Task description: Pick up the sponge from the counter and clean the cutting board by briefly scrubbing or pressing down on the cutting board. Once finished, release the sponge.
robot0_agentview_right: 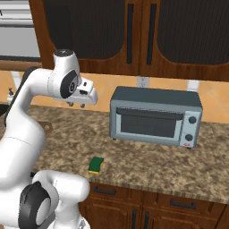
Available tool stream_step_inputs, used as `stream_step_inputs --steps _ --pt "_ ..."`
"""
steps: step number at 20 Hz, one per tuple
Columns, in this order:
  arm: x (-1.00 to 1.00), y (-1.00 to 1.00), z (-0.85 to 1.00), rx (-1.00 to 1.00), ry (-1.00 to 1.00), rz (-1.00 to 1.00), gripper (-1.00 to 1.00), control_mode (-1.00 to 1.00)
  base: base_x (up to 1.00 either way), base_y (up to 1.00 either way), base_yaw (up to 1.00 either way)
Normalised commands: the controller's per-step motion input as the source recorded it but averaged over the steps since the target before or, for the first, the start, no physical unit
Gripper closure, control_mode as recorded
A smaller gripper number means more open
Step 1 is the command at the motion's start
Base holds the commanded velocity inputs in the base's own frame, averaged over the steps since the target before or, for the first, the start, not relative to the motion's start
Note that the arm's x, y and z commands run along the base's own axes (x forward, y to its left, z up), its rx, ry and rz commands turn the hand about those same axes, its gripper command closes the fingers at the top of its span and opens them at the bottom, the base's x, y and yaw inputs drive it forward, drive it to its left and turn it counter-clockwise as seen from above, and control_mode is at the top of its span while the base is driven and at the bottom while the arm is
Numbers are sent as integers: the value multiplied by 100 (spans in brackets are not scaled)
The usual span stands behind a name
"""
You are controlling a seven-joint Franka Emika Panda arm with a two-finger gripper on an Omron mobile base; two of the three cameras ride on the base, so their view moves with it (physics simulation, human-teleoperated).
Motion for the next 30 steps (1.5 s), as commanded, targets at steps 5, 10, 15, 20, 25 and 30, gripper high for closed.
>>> stream_step_inputs --steps 5,10,15,20,25,30 --pt "-10 0 -1 0 0 0 -100 -100 0 0 0" --pt "-38 0 -10 0 0 0 -100 -100 0 0 0" --pt "-49 0 -19 0 1 0 -100 -100 0 0 0" --pt "-38 -3 -29 0 3 0 -100 -100 0 0 0" --pt "-23 -9 -34 0 4 0 -100 -100 0 0 0" --pt "-14 -20 -38 0 5 0 -100 -100 0 0 0"
